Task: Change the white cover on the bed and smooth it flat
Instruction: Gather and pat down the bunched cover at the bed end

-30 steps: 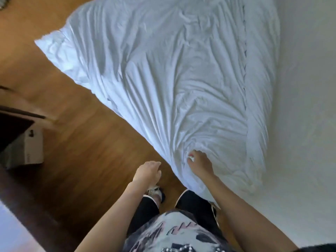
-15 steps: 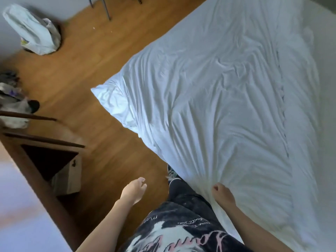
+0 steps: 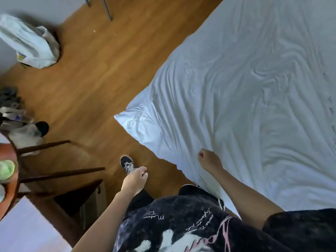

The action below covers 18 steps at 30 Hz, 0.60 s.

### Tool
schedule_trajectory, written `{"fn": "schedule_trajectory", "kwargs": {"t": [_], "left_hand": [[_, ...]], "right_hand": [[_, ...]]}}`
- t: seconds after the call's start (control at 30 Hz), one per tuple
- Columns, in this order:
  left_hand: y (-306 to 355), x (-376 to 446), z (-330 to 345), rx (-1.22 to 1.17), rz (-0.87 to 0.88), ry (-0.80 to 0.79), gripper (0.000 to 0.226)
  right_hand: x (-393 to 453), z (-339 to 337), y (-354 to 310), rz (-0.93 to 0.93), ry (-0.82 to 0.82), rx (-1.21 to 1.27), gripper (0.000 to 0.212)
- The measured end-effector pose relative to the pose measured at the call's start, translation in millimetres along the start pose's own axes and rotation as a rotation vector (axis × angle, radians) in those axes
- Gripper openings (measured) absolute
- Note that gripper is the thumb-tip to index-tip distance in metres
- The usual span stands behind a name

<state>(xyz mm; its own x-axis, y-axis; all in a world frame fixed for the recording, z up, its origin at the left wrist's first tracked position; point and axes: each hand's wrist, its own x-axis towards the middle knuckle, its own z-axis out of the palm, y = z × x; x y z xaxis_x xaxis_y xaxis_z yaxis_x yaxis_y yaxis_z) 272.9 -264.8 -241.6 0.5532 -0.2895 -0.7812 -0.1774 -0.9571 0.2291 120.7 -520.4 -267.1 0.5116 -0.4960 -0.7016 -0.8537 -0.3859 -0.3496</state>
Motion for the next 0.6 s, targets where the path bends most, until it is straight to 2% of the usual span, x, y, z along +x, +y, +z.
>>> {"fn": "schedule_trajectory", "kwargs": {"t": [0.17,0.3,0.43,0.6], "left_hand": [[-46.0,81.1,-120.8,0.266,0.211,-0.06,0.037],[-58.3,127.2,-209.1,0.458,0.343,-0.089,0.035],[-41.8,184.4,-272.0,0.593,0.481,-0.144,0.033],[7.6,248.4,-313.1,0.749,0.667,-0.171,0.039]], "right_hand": [[26.5,37.8,-118.7,0.152,0.141,0.163,0.023],[13.9,71.4,-193.3,0.266,0.178,0.311,0.022],[7.8,95.0,-234.2,0.402,0.222,0.375,0.019],[43.7,114.2,-270.6,0.579,0.26,0.495,0.024]]}}
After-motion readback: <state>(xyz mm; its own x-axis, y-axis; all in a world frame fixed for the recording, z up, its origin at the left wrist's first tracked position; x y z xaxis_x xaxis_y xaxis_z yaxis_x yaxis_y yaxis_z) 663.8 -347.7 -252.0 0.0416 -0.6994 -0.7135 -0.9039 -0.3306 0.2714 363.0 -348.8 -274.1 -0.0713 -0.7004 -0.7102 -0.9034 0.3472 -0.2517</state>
